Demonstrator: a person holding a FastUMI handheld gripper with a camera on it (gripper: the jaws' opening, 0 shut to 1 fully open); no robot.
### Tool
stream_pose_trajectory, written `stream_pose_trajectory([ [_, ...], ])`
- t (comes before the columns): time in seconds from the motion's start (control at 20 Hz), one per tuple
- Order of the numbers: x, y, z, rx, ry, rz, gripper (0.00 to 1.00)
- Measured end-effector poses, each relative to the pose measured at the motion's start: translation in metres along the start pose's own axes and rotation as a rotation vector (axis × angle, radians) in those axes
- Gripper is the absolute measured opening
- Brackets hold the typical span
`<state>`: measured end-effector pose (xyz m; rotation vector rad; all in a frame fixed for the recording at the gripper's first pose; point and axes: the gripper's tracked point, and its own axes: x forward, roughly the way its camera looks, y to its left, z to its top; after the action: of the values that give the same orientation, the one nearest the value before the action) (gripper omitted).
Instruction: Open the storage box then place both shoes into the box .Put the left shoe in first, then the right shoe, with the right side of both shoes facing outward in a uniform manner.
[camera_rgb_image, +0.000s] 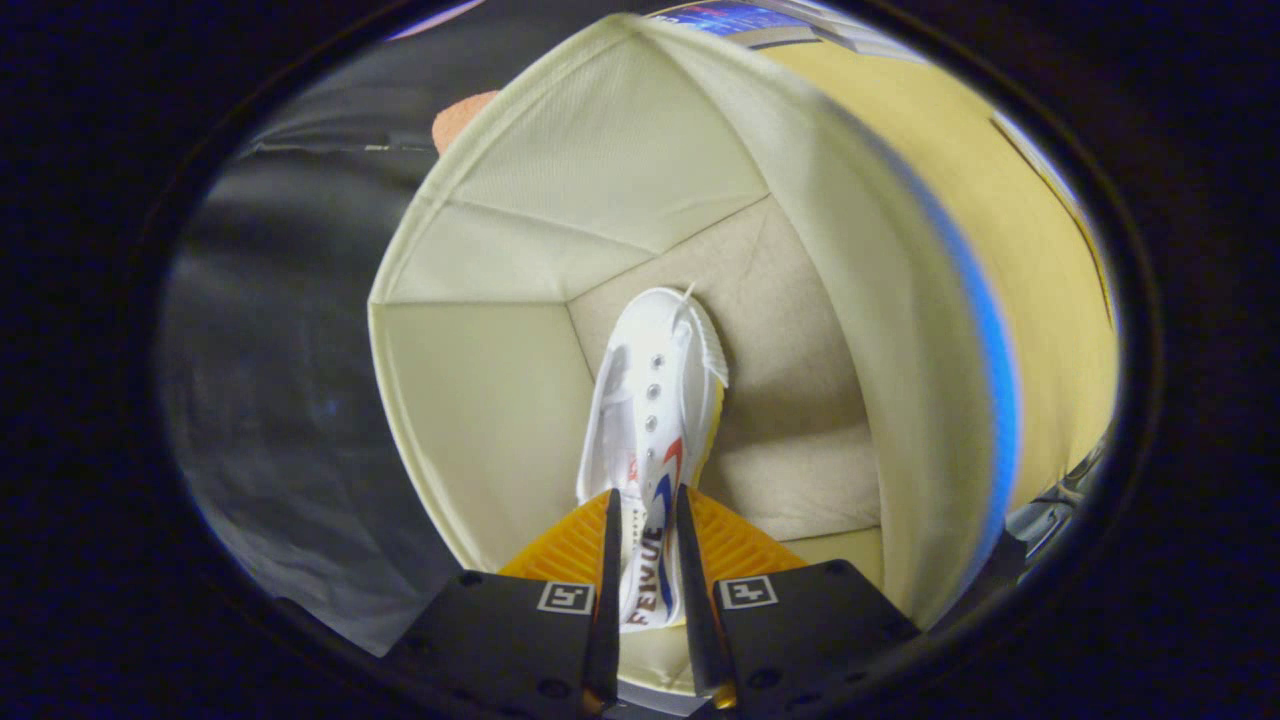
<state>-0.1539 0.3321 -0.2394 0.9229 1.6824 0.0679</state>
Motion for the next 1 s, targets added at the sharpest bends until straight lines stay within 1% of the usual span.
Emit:
stream_pose_trajectory([
  [0.25, -0.051, 0.011, 0.016, 0.042, -0.023, 0.131, 0.31],
  [0.45, -0.102, -0.003, 0.047, 0.058, -0.1, 0.188, 0.31],
  [0.6, -0.139, -0.027, 0.078, 0.088, -0.172, 0.21, 0.31],
  [0.75, -0.166, -0.067, 0.109, 0.126, -0.239, 0.196, 0.31],
  [1.0, -0.189, -0.159, 0.158, 0.188, -0.324, 0.105, 0.31],
])
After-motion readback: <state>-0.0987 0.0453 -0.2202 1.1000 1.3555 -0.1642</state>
